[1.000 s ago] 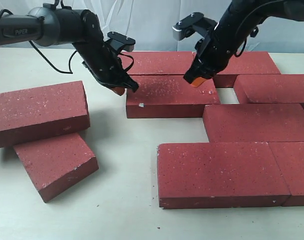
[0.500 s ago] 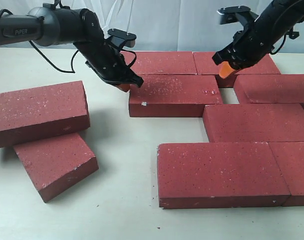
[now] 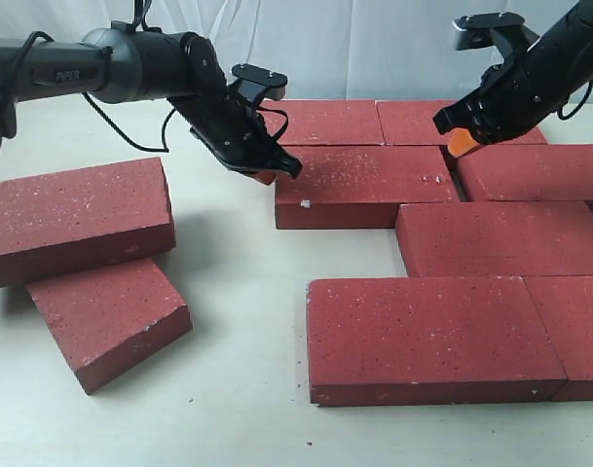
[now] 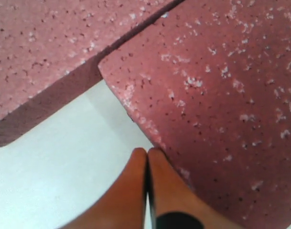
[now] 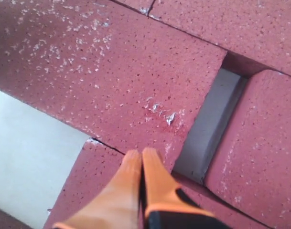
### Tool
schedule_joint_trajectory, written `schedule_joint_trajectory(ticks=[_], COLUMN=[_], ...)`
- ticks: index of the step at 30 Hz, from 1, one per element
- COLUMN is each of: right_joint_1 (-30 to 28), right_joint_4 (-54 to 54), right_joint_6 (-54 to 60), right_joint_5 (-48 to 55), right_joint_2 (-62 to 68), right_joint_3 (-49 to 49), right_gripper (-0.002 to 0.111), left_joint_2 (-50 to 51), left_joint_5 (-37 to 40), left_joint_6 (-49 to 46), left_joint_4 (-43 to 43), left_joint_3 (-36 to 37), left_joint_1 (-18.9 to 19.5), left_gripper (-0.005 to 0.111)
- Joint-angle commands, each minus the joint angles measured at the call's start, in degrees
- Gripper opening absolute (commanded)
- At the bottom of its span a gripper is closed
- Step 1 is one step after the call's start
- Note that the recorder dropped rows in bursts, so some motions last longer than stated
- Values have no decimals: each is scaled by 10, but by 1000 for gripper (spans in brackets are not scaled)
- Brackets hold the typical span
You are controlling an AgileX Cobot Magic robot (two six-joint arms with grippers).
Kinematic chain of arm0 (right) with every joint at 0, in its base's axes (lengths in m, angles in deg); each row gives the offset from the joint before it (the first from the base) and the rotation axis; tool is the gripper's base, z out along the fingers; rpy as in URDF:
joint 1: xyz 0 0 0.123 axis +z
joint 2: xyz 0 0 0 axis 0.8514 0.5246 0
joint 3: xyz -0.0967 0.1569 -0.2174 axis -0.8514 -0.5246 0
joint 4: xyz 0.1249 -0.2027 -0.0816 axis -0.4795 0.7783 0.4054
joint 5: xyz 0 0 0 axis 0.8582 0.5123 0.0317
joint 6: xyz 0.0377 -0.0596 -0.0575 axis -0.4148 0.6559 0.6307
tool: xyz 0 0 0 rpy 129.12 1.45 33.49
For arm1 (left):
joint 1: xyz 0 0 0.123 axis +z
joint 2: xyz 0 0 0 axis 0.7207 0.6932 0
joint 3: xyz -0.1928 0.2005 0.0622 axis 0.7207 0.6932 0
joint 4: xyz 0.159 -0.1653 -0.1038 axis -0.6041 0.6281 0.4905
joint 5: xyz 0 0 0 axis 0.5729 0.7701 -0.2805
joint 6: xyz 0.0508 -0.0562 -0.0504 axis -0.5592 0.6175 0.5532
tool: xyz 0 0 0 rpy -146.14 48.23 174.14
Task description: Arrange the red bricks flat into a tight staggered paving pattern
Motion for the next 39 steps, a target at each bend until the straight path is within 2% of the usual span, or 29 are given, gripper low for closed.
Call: schedule_joint_trajectory(ticks=[1, 11, 17, 20, 24, 32, 35, 39], right_joint_1=[-4, -4, -1, -1, -1, 0, 17, 76], right_joint_4=[-2, 5, -2, -2, -3, -44, -84, -130], right_joint_6=[0, 0, 0, 0, 0, 0, 34, 86], right_joint_5=[-36, -91, -95, -95, -95, -88, -65, -41], right_joint_2=[-38, -90, -93, -93, -93, -93, -93, -93], right_joint_3=[-38, -105, -108, -108, -108, -108, -108, -108], right_gripper=[-1, -1, -1, -1, -1, -1, -1, -1], left_joint_2=[5, 18, 19, 19, 13, -67, -116, -200], left_joint_5=[-21, -45, -73, -66, -38, -1, 55, 70], left_joint_6=[0, -2, -2, 7, 91, 97, 106, 112], left_joint_4=[31, 37, 39, 21, -72, -143, -181, -169], left_joint_3=[-4, -9, -10, -10, -10, -13, -7, 49], left_joint_1=[-3, -31, -52, -51, -28, 0, 20, 60], left_gripper=[0, 0, 0, 0, 0, 0, 0, 0])
